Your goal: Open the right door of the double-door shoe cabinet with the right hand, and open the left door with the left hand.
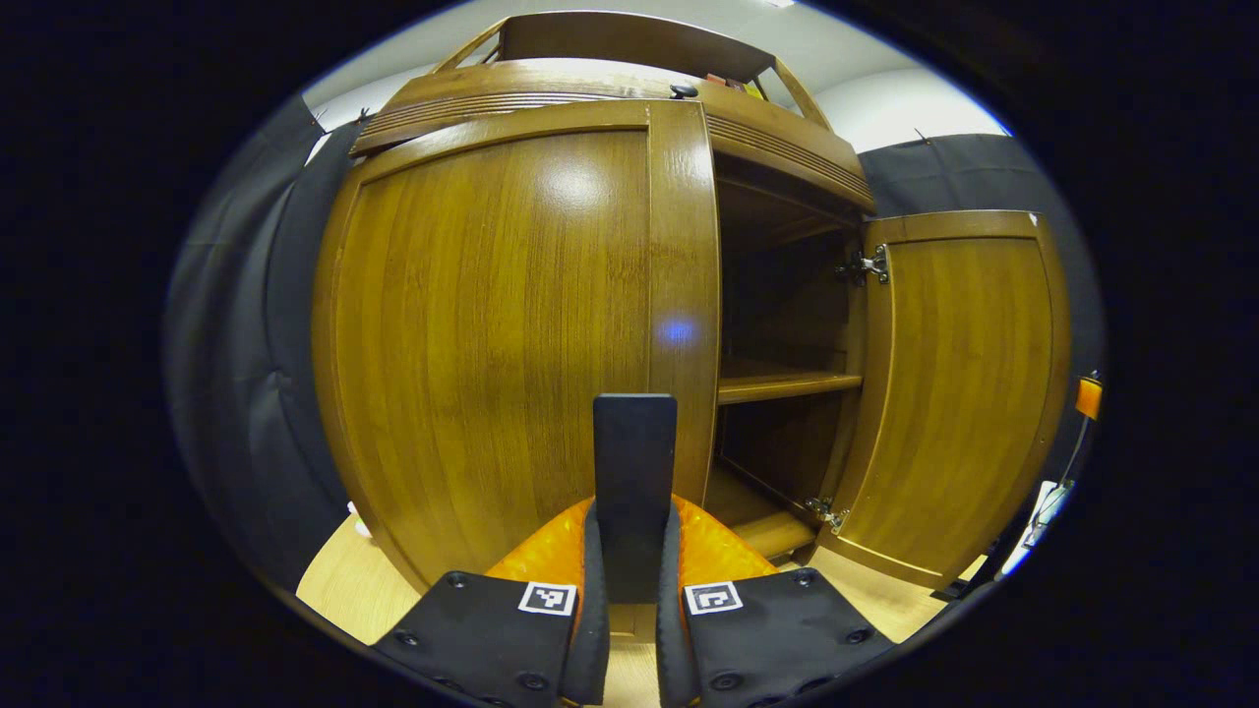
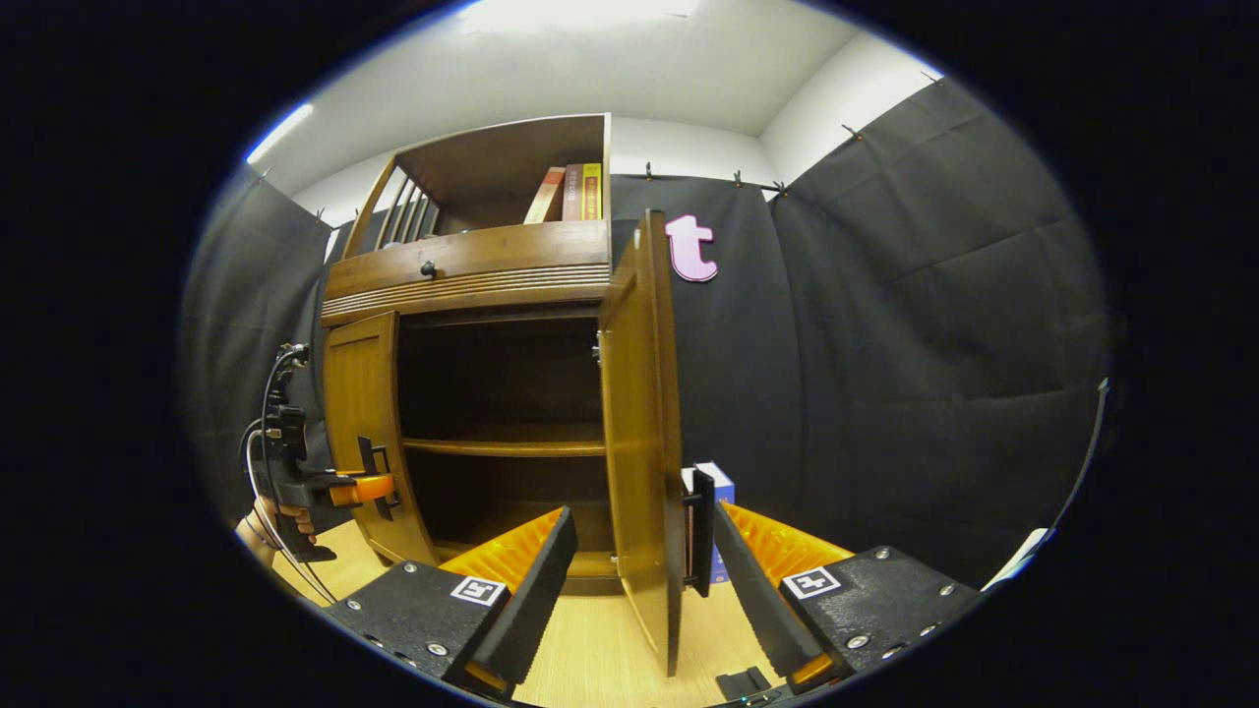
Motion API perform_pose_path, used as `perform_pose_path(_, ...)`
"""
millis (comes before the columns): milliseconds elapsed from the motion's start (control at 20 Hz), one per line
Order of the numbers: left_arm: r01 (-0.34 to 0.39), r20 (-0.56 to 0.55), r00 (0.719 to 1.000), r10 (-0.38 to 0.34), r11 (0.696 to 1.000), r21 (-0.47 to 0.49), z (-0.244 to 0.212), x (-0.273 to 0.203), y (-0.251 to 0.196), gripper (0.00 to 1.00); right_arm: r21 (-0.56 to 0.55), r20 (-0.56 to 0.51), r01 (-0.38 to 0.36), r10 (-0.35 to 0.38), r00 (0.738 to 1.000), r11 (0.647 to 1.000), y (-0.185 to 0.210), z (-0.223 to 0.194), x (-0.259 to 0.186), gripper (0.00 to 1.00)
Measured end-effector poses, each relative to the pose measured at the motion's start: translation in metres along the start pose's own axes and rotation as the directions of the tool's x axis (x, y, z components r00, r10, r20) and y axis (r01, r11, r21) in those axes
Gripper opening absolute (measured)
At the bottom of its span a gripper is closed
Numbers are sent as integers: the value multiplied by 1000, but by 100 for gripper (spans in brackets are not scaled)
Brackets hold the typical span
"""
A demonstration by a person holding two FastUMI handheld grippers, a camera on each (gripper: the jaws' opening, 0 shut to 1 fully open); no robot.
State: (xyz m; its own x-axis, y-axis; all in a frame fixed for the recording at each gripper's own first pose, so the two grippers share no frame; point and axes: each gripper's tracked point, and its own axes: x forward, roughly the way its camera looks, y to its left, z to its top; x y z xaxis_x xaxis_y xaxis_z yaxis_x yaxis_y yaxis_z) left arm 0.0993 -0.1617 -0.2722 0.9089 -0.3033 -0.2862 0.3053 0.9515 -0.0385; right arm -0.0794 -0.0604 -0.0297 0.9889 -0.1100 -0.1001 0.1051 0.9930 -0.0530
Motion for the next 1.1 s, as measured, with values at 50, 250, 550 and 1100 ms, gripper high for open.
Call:
perform_pose_path(50, 7, -2, 1000, -7, 1000, 1, 0, -5, 0, 27, 0, 0, -8, 8, 1000, 1000, 9, 1, 0, 87)
perform_pose_path(250, 24, -13, 1000, -24, 1000, 7, -2, -27, 6, 27, 5, -10, -43, 43, 999, 999, 37, 0, 11, 87)
perform_pose_path(550, 35, -20, 999, -34, 999, 24, -4, -58, 17, 26, 3, -26, -90, 90, 996, 996, 66, -4, 11, 98)
perform_pose_path(1100, 13, -24, 1000, -12, 1000, 17, -6, -110, 49, 27, -6, -34, -153, 153, 988, 988, 108, -5, 17, 87)
